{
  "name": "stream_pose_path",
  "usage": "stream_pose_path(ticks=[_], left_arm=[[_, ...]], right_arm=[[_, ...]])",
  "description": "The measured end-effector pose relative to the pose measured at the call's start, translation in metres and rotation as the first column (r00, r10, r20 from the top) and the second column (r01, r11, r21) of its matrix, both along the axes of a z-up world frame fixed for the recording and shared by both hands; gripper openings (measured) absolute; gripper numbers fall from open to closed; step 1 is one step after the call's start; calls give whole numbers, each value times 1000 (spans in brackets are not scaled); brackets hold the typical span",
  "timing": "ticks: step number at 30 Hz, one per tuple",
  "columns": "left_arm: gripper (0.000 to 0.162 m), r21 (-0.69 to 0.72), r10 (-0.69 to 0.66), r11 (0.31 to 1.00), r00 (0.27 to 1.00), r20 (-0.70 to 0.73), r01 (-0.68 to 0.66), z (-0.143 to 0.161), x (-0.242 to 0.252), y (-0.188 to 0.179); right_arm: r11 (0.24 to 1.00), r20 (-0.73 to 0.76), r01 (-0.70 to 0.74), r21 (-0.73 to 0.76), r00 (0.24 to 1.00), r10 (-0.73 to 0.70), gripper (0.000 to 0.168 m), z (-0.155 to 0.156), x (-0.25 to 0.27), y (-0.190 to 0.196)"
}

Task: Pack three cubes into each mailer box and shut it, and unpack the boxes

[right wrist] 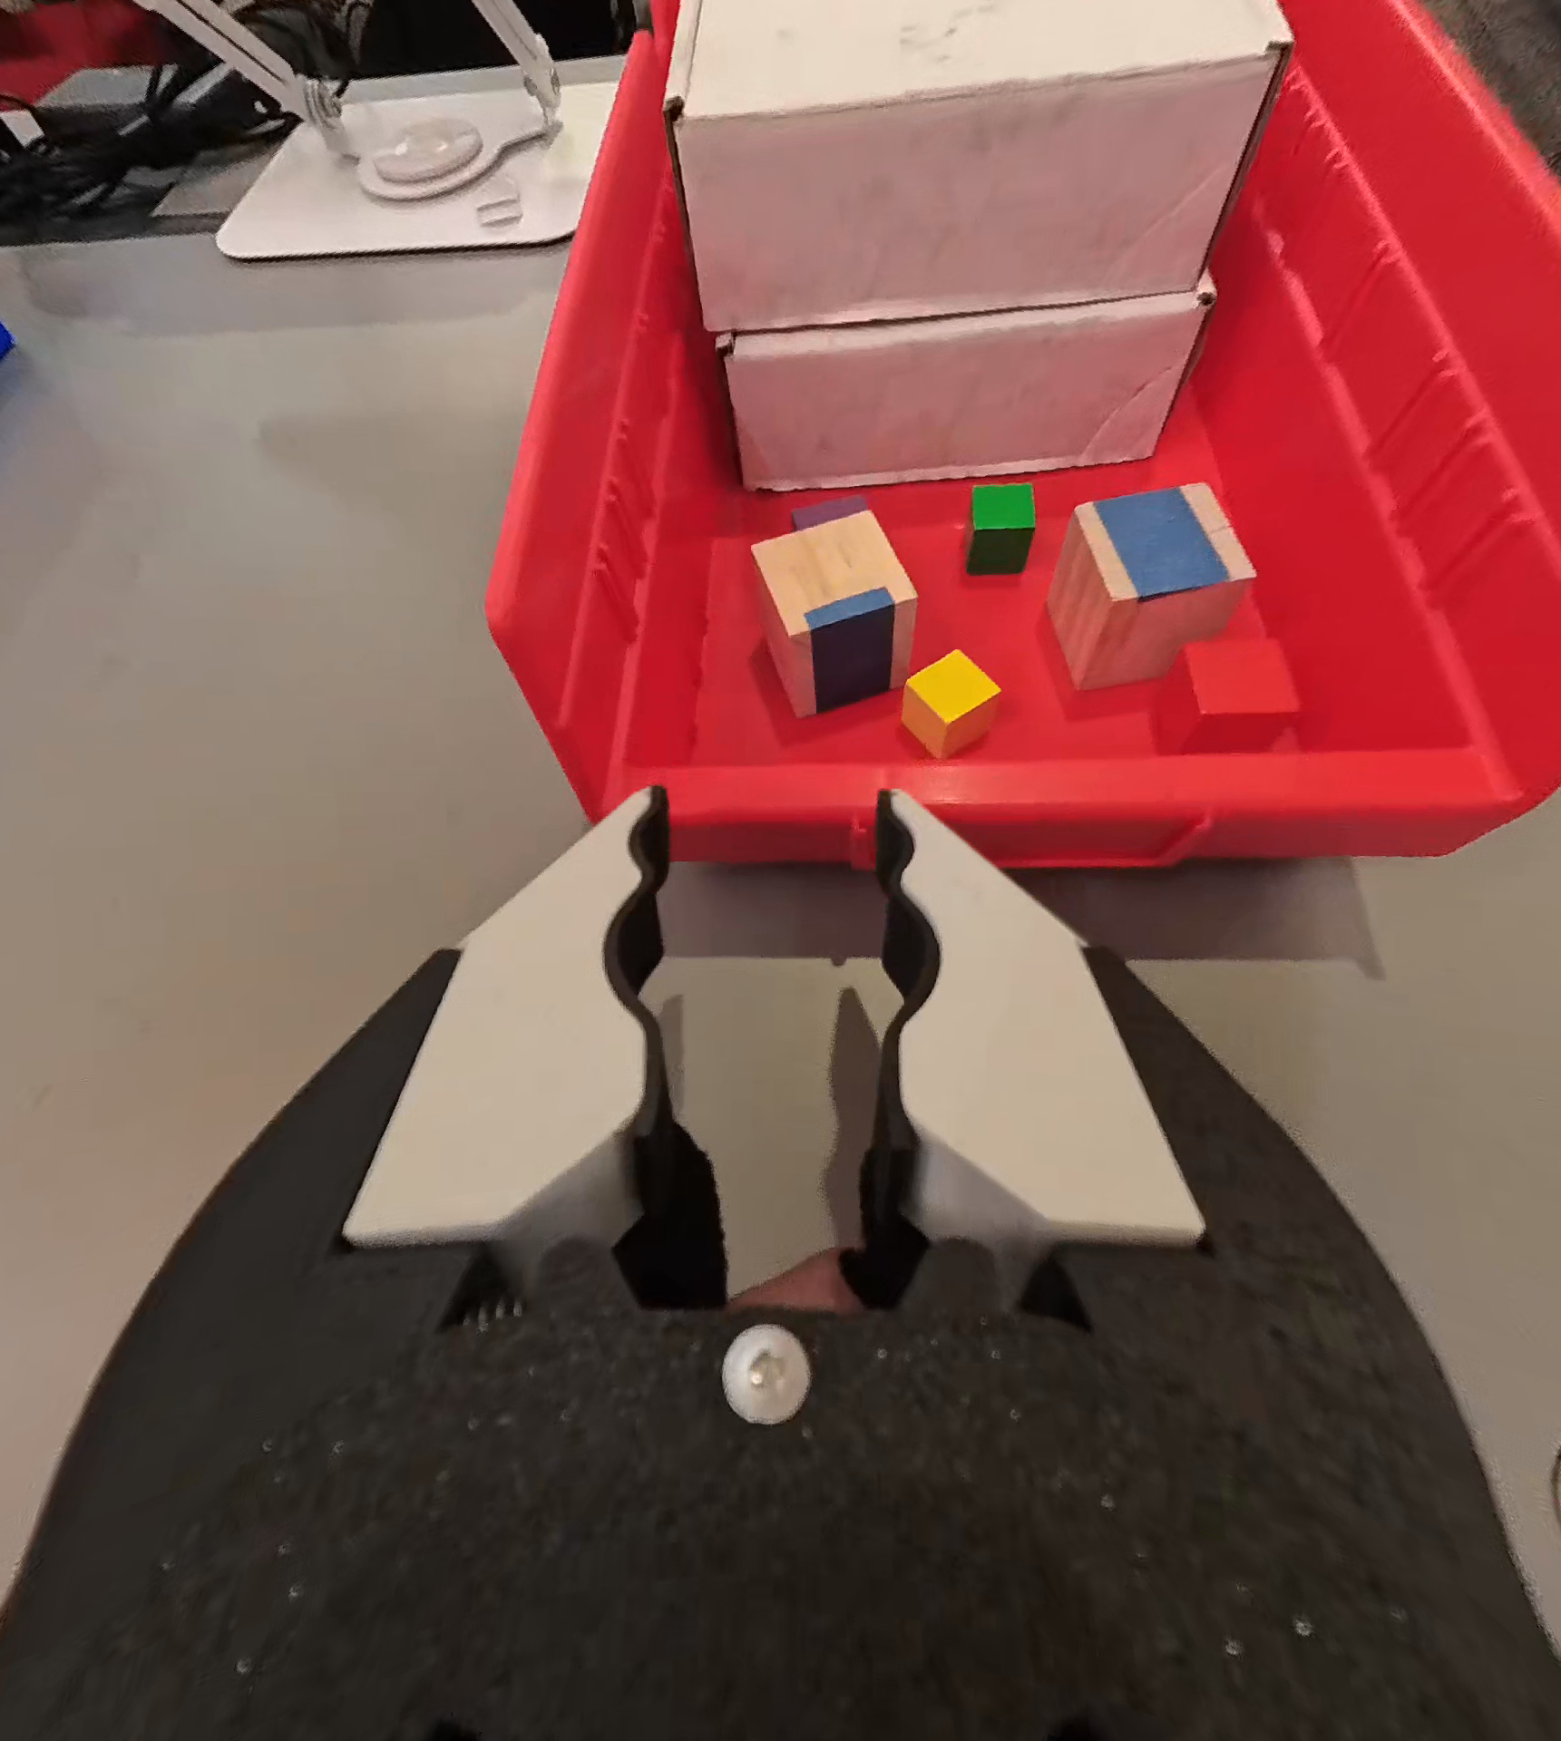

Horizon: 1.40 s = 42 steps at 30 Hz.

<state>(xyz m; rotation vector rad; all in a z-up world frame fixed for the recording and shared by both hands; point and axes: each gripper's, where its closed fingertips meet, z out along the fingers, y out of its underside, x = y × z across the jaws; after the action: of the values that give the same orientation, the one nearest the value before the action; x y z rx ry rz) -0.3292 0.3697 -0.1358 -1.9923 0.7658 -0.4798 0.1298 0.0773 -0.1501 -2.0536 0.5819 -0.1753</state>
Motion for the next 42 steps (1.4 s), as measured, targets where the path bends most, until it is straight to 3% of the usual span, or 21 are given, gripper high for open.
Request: stream_pose_path(ticks=[16,19,23,24,28,30,34,38,40,42], left_arm=[[25,10,4,1000,1000,-14,-4,-2,4,6],[25,46,-4,999,999,39,2,12,15,1],[27,189,-206,967,963,176,172,54,86,-46],[36,202,-279,949,942,186,242,57,113,-66],[99,170,-511,858,841,180,485,42,231,-149],[106,74,-578,814,793,194,576,29,289,-185],[109,32,-641,762,746,181,647,22,394,-231],[109,1,-590,806,803,83,592,-5,462,-234],[98,-87,-554,825,830,69,558,-23,471,-230],[75,-153,-535,828,842,70,539,-37,467,-226]], right_arm=[[1000,30,24,7,999,-25,46,2,3,-9],[999,36,32,25,999,-33,46,6,5,-11],[997,93,55,56,994,-60,46,17,15,-16],[996,114,64,64,991,-71,46,20,20,-19],[989,162,101,109,980,-118,46,32,37,-29],[986,165,115,121,977,-134,46,34,43,-33],[982,164,144,123,973,-163,46,35,53,-40],[976,186,181,118,962,-201,47,34,64,-53],[970,204,198,143,953,-224,52,36,68,-59],[967,204,208,145,950,-235,57,34,70,-63]])
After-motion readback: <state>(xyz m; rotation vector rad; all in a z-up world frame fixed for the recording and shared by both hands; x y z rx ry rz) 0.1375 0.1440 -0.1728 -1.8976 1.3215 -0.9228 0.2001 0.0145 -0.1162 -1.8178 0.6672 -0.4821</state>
